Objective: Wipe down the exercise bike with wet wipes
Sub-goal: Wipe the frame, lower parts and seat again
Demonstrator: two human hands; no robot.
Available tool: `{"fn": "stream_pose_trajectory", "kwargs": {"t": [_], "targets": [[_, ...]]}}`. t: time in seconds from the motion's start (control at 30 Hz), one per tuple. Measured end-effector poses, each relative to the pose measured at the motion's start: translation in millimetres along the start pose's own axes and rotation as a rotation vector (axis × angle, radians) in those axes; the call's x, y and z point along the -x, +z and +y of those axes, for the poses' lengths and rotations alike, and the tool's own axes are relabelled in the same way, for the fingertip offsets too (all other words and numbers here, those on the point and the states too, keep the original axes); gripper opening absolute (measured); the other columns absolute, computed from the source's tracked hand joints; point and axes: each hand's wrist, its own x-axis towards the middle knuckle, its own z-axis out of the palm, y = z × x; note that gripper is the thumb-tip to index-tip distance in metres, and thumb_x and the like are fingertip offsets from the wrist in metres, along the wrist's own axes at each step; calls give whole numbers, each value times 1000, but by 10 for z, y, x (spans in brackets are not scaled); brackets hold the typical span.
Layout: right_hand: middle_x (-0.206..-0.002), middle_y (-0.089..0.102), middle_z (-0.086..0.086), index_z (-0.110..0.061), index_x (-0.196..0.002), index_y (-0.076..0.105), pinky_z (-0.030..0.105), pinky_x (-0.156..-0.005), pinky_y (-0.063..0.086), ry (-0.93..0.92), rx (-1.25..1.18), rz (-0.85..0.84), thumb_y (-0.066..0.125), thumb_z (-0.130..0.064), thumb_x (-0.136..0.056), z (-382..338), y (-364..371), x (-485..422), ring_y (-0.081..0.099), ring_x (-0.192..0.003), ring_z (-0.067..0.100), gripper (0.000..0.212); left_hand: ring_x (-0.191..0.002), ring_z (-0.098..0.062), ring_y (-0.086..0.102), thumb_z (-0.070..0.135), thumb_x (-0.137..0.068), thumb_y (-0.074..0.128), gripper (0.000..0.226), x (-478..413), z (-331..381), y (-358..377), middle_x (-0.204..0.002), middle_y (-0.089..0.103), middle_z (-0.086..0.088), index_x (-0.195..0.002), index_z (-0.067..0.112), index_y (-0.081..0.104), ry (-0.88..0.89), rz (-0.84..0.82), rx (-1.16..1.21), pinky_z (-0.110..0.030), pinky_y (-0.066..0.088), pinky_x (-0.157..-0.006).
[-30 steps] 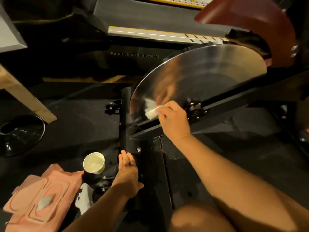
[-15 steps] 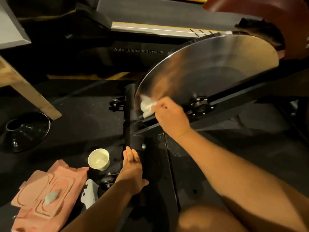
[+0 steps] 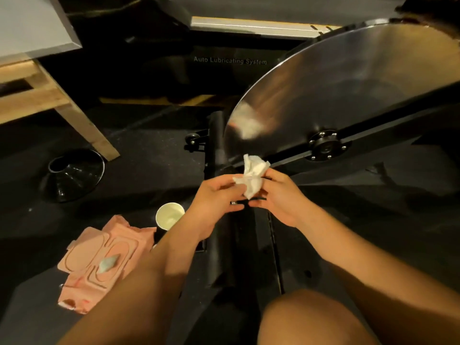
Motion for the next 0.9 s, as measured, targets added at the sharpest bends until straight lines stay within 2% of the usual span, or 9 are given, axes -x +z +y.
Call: {"fn": "stream_pose_trajectory", "kwargs": {"t": [0.1,0.2,0.33,0.47,0.57,0.7,0.77,0.83,0.9], "targets": [[-108,72,12,-16,-109,67,43,-84,58,-22,84,45,57,-7,-95,76,-2,10,70,-96,25,20,-103,-24,70,3,-90,63,30,54,-44,9,-110,72,-10,-118,13,68,-9,45,104,-37,58,-86],[-103,72,12,-13,-106,68,35,-74,58,-14,156,87,56,-2,-94,110,35,21,71,-92,22,21,-103,-27,70,12,-95,58,25,80,-93,-3,-110,72,-14,-118,8,67,-78,30,204,-42,58,-88],[-93,73,10,-10,-105,68,38,-73,57,93,-5,-13,56,-19,-95,99,163,69,72,-86,23,18,-84,-21,71,22,-86,75,12,31,-239,6,-85,73,-7,-91,11,72,25,287,-95,-35,58,-78],[-98,71,10,-15,-105,64,37,-72,61,87,316,7,69,-30,-89,235,273,34,73,-86,19,22,-79,-25,73,20,-87,73,14,46,-397,-47,-82,72,-12,-87,9,66,45,315,-186,-30,59,-60],[-96,71,11,-12,-99,65,37,-68,61,71,342,17,61,-24,-95,334,320,31,72,-86,22,13,-65,-15,65,32,-85,75,25,54,-534,-150,-73,69,-6,-79,10,64,80,360,-375,-21,49,-56],[-101,71,10,-15,-108,65,37,-72,61,128,301,78,47,-16,-101,426,278,32,72,-89,22,19,-59,-8,57,17,-87,73,19,114,-694,-225,-68,64,-9,-76,5,63,116,296,-208,-17,46,-57],[-107,70,12,-16,-114,63,42,-79,60,190,128,74,47,-13,-100,443,238,37,72,-93,26,21,-61,-10,57,13,-88,72,18,119,-742,-268,-66,63,-6,-74,6,62,113,264,-129,-22,47,-60],[-111,69,14,-17,-118,60,46,-83,59,257,-38,19,53,-20,-98,440,208,69,71,-95,30,22,-60,-13,57,11,-87,72,18,117,-773,-294,-64,63,-5,-73,7,61,102,212,-110,-26,48,-61],[-109,70,12,-20,-119,59,45,-83,58,293,49,-61,65,-34,-91,472,205,90,71,-95,28,32,-58,-13,58,7,-86,72,17,115,-792,-303,-62,63,-5,-74,6,60,82,171,-89,-27,48,-58]]}}
